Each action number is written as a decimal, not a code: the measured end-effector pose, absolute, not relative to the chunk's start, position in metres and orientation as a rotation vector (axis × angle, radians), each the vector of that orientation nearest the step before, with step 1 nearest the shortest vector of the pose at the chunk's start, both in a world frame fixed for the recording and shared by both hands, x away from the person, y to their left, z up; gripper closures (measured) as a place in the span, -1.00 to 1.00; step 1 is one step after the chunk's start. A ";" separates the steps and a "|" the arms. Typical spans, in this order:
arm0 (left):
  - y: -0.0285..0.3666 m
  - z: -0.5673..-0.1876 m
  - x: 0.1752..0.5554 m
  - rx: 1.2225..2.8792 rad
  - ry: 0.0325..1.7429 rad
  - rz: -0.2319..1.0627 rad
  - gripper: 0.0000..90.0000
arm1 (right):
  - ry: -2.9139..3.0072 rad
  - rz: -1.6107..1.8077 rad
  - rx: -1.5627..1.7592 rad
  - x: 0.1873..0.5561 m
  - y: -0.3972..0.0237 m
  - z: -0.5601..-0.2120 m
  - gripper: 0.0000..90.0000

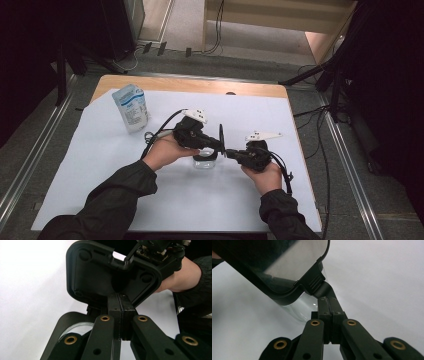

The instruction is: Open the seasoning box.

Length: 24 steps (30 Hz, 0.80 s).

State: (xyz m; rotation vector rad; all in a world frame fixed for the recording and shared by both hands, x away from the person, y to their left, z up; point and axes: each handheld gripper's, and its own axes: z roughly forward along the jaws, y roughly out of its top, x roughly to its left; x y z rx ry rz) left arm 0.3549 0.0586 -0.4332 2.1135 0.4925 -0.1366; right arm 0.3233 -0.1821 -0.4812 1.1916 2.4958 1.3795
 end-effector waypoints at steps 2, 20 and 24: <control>0.056 -0.434 0.356 2.117 0.492 -0.135 1.00 | 2.495 1.380 1.192 0.323 -0.182 -0.481 1.00; 0.048 -0.438 0.362 2.121 0.495 -0.156 1.00 | 2.489 1.367 1.195 0.323 -0.180 -0.481 1.00; 0.048 -0.438 0.363 2.119 0.501 -0.170 0.99 | 2.490 1.364 1.194 0.323 -0.180 -0.481 1.00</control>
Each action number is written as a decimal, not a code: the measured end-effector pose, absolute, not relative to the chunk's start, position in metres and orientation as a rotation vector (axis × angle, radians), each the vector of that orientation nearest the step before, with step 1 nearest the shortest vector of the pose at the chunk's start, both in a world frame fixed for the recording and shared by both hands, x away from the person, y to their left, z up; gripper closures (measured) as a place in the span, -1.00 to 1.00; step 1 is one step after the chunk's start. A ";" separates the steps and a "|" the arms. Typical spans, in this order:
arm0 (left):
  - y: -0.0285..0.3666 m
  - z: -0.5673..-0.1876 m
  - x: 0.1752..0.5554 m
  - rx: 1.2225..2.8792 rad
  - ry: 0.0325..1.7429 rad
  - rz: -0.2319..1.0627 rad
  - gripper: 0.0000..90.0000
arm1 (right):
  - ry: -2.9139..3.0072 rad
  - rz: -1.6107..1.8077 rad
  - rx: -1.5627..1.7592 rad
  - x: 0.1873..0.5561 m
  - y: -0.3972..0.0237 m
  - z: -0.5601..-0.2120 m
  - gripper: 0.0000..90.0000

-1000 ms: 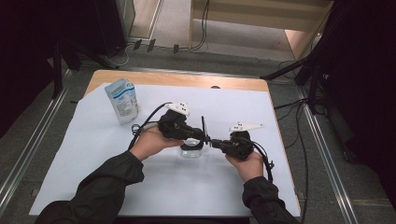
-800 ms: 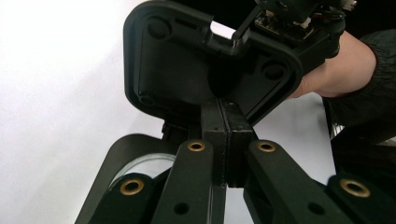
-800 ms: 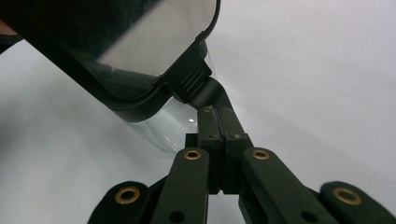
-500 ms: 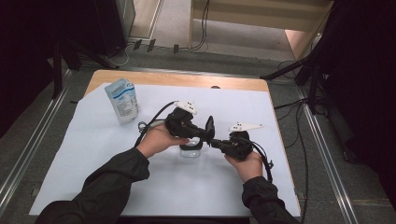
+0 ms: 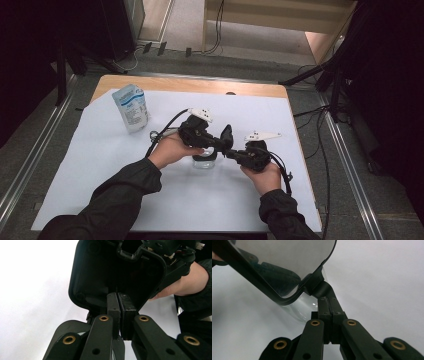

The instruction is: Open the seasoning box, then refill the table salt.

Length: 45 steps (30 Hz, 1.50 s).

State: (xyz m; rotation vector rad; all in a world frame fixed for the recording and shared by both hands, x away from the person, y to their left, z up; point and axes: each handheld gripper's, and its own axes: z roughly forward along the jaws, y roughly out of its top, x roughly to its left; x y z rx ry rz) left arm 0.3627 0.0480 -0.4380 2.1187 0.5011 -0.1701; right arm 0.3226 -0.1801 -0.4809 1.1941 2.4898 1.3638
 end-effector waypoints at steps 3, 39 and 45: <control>0.048 -0.438 0.363 2.116 0.503 -0.169 0.98 | 2.495 1.372 1.191 0.323 -0.181 -0.481 1.00; 0.144 -0.424 0.336 2.100 0.728 -0.027 -0.04 | 2.445 1.446 1.112 0.328 -0.210 -0.469 0.30; 0.167 -0.424 0.330 2.068 0.773 0.007 -0.06 | 2.456 1.466 1.108 0.334 -0.210 -0.468 0.14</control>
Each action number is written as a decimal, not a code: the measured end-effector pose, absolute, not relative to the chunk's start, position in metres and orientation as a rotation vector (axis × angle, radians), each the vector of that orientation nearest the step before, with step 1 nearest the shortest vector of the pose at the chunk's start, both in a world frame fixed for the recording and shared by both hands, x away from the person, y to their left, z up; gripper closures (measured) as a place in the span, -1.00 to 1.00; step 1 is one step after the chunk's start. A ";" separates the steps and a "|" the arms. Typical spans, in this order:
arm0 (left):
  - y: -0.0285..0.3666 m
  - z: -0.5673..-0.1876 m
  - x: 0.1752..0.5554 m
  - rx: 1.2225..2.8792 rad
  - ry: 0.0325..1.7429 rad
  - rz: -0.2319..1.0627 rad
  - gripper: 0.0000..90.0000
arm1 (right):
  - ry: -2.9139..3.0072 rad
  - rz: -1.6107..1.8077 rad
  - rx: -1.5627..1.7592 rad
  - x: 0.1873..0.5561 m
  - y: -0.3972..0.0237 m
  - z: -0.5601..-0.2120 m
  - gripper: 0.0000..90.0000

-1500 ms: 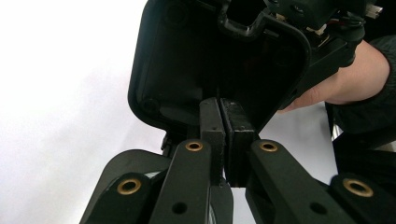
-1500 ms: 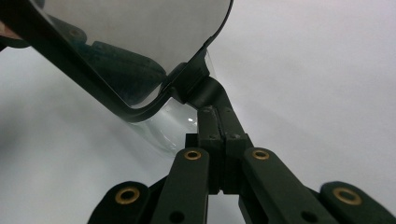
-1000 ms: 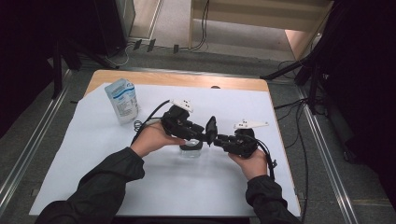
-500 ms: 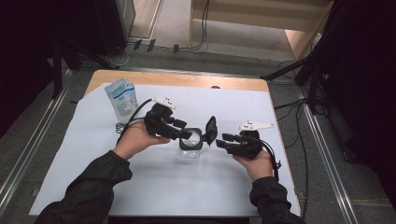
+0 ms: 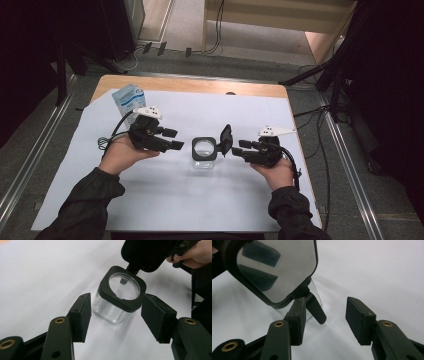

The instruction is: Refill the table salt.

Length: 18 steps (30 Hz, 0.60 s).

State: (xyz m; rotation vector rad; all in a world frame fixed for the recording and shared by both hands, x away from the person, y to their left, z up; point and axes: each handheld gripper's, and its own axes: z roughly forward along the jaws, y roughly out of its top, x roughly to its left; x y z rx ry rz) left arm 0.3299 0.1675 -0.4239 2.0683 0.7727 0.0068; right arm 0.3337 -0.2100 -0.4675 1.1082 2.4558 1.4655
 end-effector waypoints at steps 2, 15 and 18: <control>0.173 -0.424 0.329 2.061 0.789 0.018 -0.06 | 2.459 1.452 1.104 0.336 -0.210 -0.468 0.10; 0.207 -0.425 0.325 2.028 0.890 0.093 -0.06 | 2.435 1.440 1.133 0.349 -0.212 -0.466 -0.07; 0.215 -0.424 0.324 2.018 0.917 0.105 -0.06 | 2.442 1.434 1.125 0.351 -0.211 -0.467 -0.11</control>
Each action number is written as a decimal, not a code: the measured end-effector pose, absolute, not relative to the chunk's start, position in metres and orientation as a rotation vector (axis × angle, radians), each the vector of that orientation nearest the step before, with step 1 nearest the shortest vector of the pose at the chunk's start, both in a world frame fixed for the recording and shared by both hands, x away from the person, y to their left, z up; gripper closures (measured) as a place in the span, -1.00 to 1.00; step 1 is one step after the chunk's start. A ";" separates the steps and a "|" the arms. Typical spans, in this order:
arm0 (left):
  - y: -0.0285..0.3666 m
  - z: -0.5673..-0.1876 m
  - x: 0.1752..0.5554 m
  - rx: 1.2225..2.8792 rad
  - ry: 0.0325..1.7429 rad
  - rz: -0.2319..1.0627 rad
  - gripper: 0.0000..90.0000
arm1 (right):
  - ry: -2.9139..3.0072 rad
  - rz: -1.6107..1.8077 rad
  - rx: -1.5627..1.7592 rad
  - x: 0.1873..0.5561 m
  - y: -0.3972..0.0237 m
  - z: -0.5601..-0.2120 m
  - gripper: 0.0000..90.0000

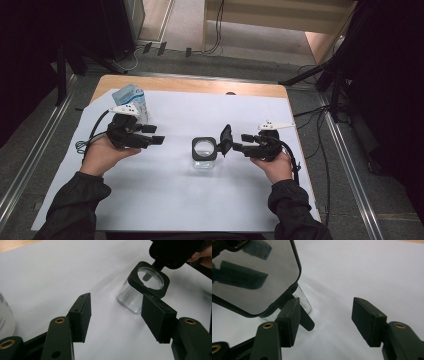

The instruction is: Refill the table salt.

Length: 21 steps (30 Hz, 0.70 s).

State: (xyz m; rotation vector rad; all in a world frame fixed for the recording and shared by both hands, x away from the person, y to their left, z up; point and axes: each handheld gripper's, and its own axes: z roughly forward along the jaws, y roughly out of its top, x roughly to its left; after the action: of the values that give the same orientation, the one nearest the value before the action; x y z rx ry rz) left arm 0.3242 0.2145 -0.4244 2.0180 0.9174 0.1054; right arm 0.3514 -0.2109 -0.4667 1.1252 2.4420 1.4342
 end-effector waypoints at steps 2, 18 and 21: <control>0.219 -0.423 0.322 1.992 0.920 0.101 -0.06 | 2.448 1.425 1.129 0.351 -0.209 -0.467 -0.13; 0.261 -0.419 0.320 1.945 1.050 0.203 -0.05 | 2.446 1.385 1.124 0.352 -0.205 -0.467 -0.16; 0.271 -0.422 0.321 1.942 1.088 0.221 -0.05 | 2.455 1.375 1.114 0.352 -0.203 -0.468 -0.16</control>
State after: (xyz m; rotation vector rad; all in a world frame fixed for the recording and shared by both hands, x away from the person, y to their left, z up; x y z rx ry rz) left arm 0.3208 0.2713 -0.4215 1.9424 1.0881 0.2213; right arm 0.3520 -0.2032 -0.4678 1.1139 2.4547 1.3748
